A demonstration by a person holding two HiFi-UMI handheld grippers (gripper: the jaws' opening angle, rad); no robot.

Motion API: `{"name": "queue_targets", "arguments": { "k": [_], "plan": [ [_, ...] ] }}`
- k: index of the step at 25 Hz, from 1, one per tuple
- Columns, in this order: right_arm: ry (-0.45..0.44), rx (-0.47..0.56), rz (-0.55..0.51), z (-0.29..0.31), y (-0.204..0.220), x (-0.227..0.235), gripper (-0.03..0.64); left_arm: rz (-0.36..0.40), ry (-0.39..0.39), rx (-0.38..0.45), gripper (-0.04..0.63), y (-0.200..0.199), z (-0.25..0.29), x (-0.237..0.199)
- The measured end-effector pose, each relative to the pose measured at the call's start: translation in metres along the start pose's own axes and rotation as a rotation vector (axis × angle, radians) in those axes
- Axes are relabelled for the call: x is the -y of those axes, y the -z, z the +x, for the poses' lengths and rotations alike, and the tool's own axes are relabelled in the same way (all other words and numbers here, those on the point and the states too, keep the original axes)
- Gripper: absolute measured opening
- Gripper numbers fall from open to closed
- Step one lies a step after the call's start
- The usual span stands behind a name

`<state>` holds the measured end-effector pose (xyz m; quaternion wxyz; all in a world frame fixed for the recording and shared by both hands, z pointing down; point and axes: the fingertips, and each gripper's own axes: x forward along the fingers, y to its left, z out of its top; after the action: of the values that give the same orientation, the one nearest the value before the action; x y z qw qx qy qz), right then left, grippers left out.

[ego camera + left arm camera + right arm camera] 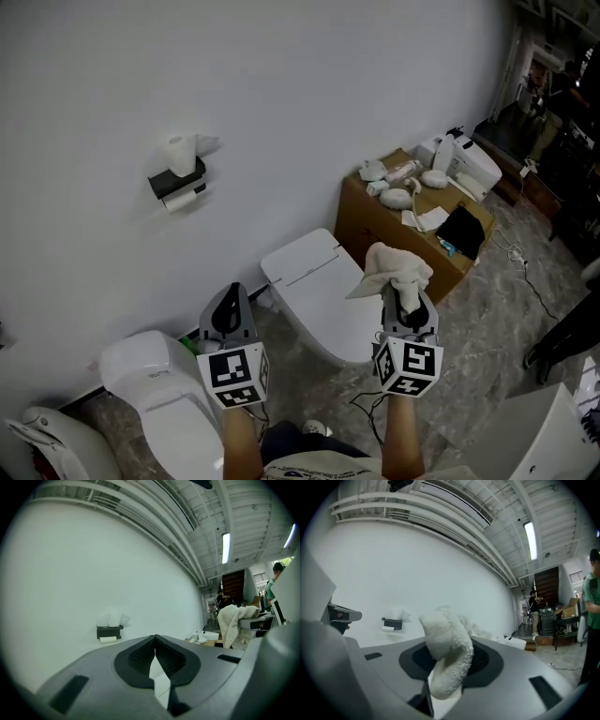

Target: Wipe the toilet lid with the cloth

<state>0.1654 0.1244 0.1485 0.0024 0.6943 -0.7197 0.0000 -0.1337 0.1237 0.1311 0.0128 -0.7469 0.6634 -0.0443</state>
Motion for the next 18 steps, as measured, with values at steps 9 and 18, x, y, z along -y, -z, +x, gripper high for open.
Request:
{"name": "queue_targets", "arguments": {
  "k": [9, 18],
  "plan": [
    [0.009, -0.048, -0.001, 0.052, 0.024, 0.0, 0.129, -0.012, 0.001, -0.043, 0.008, 0.022, 0.054, -0.009],
    [0.052, -0.057, -0.017, 0.143, 0.032, -0.002, 0.129, -0.04, 0.046, -0.049, 0.008, 0.034, 0.157, -0.024]
  ]
}}
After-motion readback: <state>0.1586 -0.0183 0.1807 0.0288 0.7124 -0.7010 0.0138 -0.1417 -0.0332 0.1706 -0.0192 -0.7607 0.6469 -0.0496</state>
